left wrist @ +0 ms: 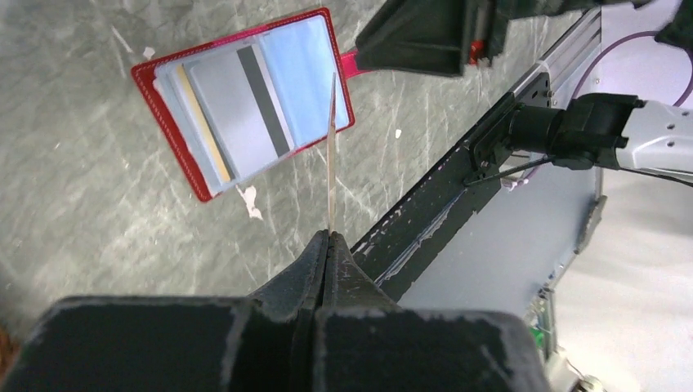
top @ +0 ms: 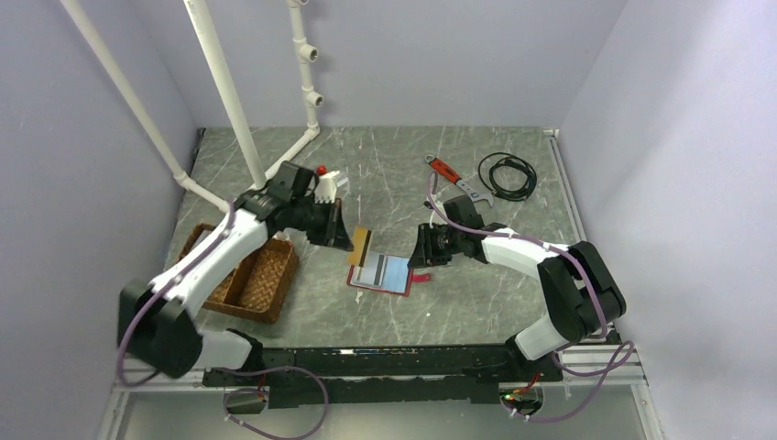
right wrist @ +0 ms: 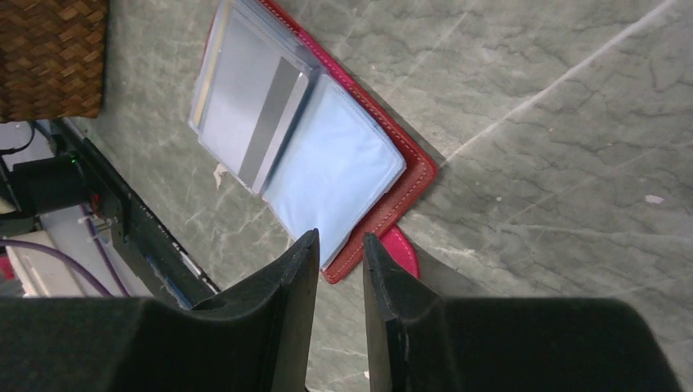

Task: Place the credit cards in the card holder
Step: Pick up the credit card from the storage box, then insert the credit card into the card holder.

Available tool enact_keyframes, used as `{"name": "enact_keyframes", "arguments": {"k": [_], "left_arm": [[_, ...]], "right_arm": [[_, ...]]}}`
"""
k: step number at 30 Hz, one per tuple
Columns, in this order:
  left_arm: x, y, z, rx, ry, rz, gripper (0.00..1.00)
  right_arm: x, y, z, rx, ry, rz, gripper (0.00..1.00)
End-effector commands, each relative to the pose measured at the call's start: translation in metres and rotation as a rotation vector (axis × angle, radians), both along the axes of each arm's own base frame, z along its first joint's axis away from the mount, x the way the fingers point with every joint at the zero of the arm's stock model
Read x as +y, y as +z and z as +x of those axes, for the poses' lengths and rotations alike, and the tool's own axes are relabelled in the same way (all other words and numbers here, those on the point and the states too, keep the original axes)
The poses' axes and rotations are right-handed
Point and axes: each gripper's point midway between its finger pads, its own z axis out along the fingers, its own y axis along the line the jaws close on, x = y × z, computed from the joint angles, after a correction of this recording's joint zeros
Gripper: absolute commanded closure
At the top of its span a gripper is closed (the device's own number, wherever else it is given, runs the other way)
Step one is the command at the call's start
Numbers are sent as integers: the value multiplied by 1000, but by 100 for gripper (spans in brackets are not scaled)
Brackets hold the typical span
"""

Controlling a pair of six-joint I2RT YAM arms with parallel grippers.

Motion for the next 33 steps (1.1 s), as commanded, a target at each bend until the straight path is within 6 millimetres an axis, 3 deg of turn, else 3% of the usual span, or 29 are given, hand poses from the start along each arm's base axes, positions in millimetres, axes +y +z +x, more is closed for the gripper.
{"name": "enact_keyframes", "arguments": {"k": [1, 8, 19, 33], "left_arm": [[-29, -3, 18, 87, -97, -79, 100], [-46, -36, 27, 216, -172, -91, 100], [-49, -91, 17, 366, -240, -34, 100], [-45, -118, 15, 483, -242, 13, 100]], "right_arm": [[11, 16, 4, -11, 44, 69, 71], [21, 4, -4, 59, 103, 121, 71], [25, -8, -2, 90, 126, 117, 71], [20, -15, -4, 94, 116, 84, 71]]}}
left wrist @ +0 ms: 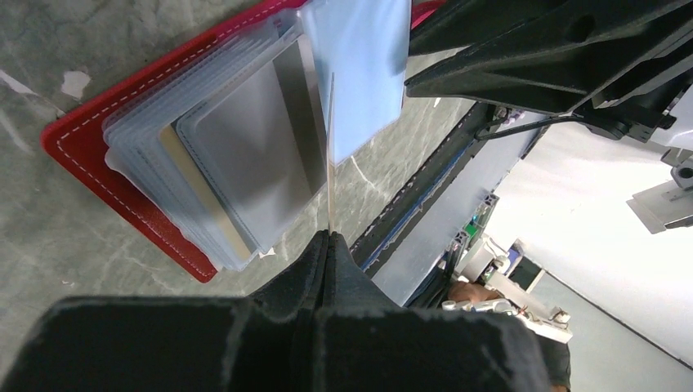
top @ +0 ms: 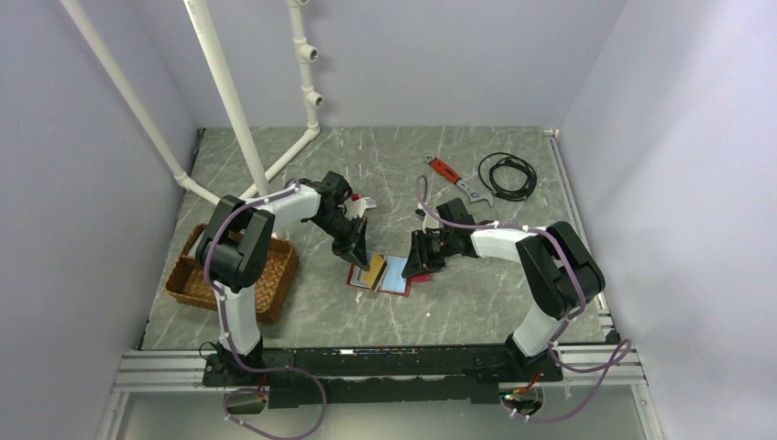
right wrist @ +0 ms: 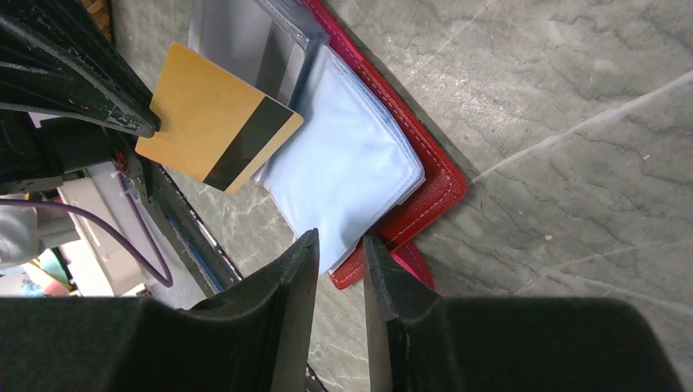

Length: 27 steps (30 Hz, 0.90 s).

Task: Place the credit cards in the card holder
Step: Insert the credit card into the card holder.

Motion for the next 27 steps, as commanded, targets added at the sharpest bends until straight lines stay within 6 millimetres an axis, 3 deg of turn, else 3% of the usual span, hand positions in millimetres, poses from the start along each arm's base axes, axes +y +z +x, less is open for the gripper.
{"name": "enact_keyframes", "arguments": {"k": [1, 27], "left_arm": [[-3, 6, 4, -10, -31, -27, 100], [0, -13, 16, 43, 26, -15, 100]], "right_arm": [[4, 6, 13, -60, 12, 16, 71], [4, 3, 11, -51, 16, 19, 71]]}}
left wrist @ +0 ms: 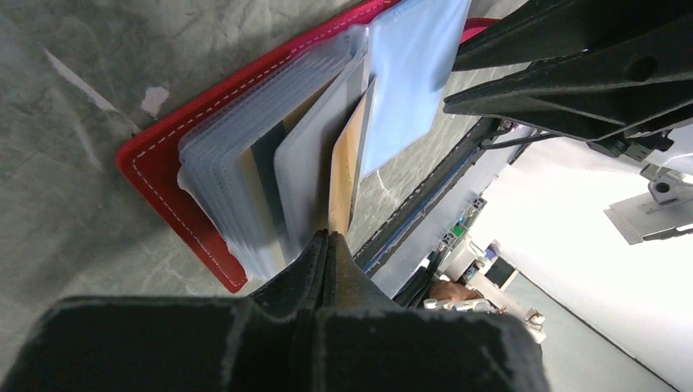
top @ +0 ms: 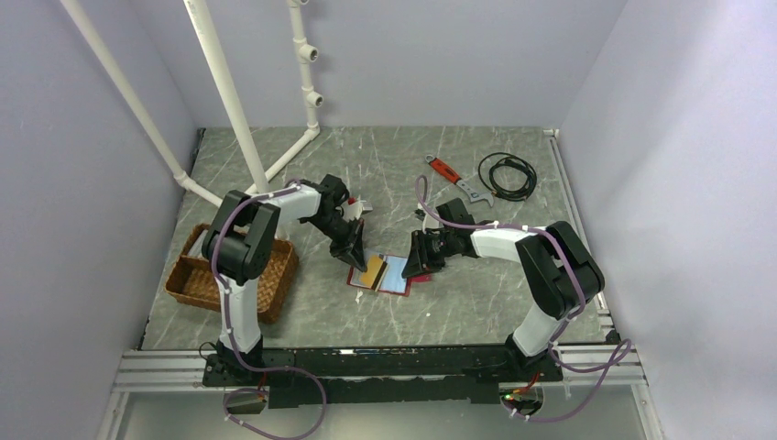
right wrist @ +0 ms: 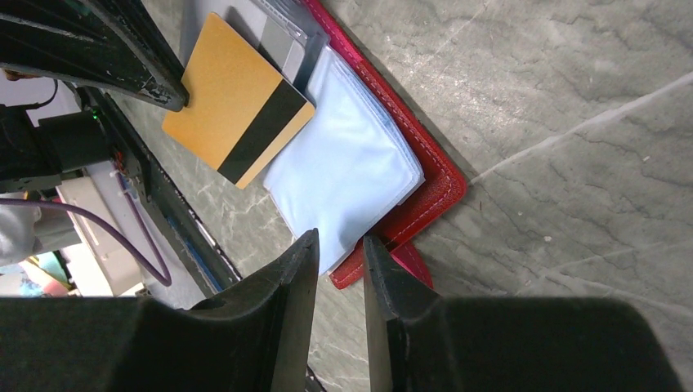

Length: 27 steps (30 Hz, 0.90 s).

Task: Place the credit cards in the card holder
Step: Insert the credit card into the card holder.

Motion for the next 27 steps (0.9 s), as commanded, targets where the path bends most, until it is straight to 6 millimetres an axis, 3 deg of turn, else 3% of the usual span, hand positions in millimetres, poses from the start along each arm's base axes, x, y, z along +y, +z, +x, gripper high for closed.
{"name": "enact_keyframes", "arguments": {"k": [1, 27], "left_arm": [[-8, 5, 11, -23, -7, -47, 100], [-25, 1, 22, -34, 39, -64, 100]], "right_arm": [[5, 4, 12, -51, 14, 21, 71], [5, -2, 10, -32, 13, 17, 71]]}}
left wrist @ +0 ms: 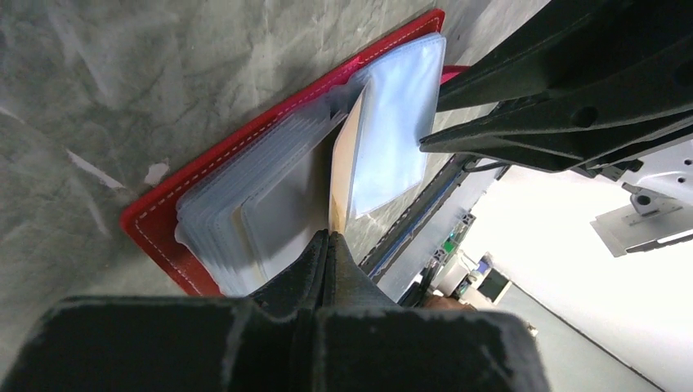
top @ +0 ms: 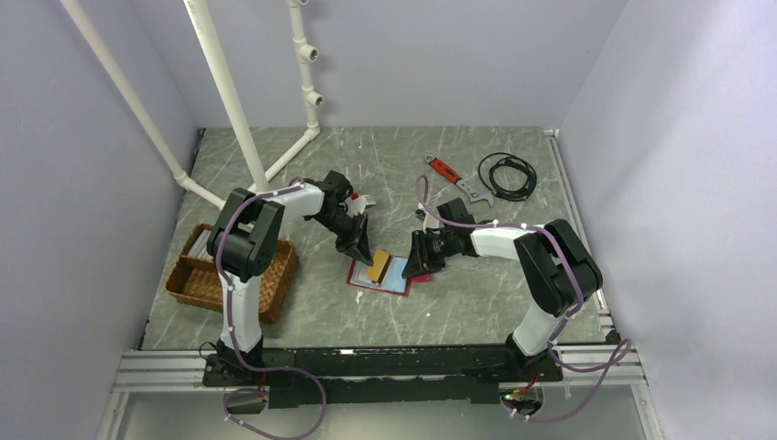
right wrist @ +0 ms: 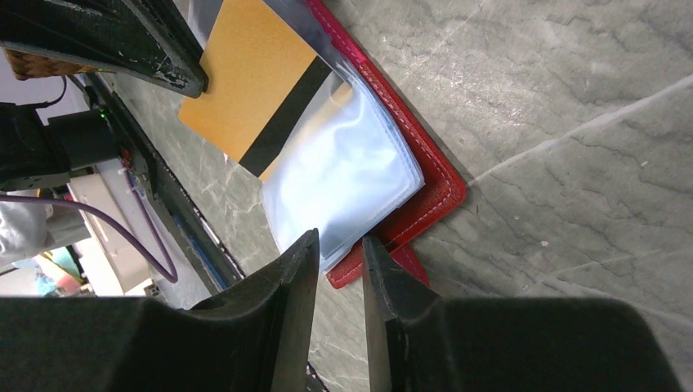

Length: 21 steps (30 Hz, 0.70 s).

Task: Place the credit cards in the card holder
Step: Insert the credit card into the card holder.

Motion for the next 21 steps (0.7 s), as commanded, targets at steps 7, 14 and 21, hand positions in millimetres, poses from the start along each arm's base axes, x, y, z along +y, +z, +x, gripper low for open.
{"name": "enact_keyframes", "arguments": {"k": [7, 14, 21], "left_arm": [[-15, 3, 1, -17, 38, -42, 100], [-17, 2, -4, 4, 58, -53, 100], [-17, 2, -6, -39, 86, -11, 100]], "right_arm": [[4, 1, 11, -49, 5, 7, 71], [1, -3, 12, -58, -5, -24, 71], [-8, 8, 13, -74, -74, -76, 70]]}}
